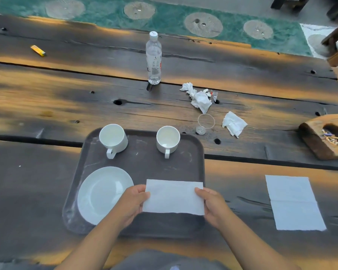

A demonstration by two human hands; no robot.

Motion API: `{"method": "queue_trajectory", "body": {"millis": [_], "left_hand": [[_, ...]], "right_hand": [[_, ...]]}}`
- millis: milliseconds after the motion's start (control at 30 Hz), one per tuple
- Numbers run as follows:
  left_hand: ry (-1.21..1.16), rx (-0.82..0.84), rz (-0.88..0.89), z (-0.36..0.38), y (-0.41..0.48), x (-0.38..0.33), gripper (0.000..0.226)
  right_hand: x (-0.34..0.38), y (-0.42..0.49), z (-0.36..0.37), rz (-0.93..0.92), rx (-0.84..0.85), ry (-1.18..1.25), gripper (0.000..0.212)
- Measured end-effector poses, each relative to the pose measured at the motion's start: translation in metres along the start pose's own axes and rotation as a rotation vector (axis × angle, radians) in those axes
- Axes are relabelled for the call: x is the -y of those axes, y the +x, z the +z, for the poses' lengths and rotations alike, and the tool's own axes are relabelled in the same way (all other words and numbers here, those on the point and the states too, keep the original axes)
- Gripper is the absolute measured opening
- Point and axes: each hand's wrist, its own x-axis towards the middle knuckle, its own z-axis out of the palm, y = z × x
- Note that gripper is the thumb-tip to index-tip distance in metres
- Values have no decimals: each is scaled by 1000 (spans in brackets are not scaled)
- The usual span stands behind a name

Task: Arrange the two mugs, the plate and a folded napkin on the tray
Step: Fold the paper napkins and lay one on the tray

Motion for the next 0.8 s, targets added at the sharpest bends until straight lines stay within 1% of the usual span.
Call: {"method": "queue_trajectory", "body": {"millis": [167, 333, 533, 800], "left_hand": [[119, -18, -56, -13, 13, 2, 31], [198, -101, -109, -13, 19, 6, 32], [310, -128, -140, -17, 24, 4, 30], [294, -149, -145, -16, 23, 7, 31]], "right_hand": [[-9, 18, 5, 28, -43, -28, 20], [-20, 32, 7, 44, -114, -79, 19], [-26, 41, 9, 68, -82, -109, 23], [-22, 37, 10, 76, -63, -154, 19]]}}
